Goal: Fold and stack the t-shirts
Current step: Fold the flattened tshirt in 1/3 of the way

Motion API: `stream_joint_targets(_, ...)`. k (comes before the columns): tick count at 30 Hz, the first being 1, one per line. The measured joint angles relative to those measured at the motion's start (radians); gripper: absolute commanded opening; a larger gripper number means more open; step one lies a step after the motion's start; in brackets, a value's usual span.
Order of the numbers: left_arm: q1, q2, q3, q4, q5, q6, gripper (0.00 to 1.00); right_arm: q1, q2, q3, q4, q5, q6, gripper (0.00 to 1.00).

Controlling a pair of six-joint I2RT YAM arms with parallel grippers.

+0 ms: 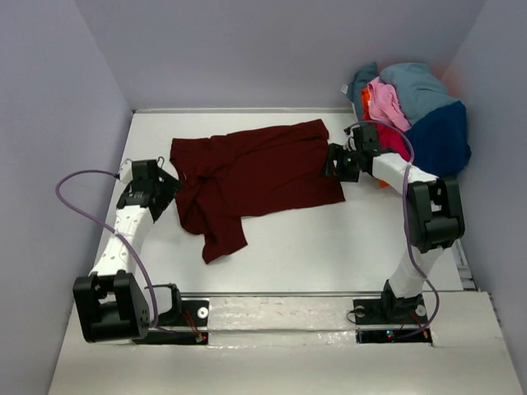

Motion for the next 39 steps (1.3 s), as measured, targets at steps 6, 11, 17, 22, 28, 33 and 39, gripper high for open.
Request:
stream_joint_targets(6,0.0,0.165,-0.056,0.014,-0.031,-0.038,0.79,0.004,-0.052,-0.043,-0.014,0.036,0.005,0.7)
stream_joint_targets(11,0.0,0.232,-0.065,0.076,-0.026,-0.034,0.71,0.004,-0.055,-0.066,-0.05,0.099,0.006,0.63)
stream_joint_targets(17,-0.007,0.272,-0.065,0.166,-0.018,-0.013,0.69,0.004,-0.055,-0.081,-0.113,0.193,0.015,0.62)
stream_joint_targets(22,-0.018,0.303,-0.065,0.184,-0.018,0.005,0.65,0.004,-0.074,-0.119,-0.156,0.255,0.014,0.6)
stream_joint_targets(28,-0.04,0.308,-0.065,0.206,-0.019,0.016,0.6,0.004,-0.086,-0.16,-0.183,0.286,0.019,0.4)
stream_joint_targets(33,-0.048,0.326,-0.065,0.211,-0.024,0.019,0.55,0.004,-0.086,-0.183,-0.18,0.292,0.038,0.23)
stream_joint_targets(39,-0.048,0.33,-0.065,0.211,-0.036,0.028,0.49,0.006,-0.086,-0.195,-0.149,0.323,0.063,0.15)
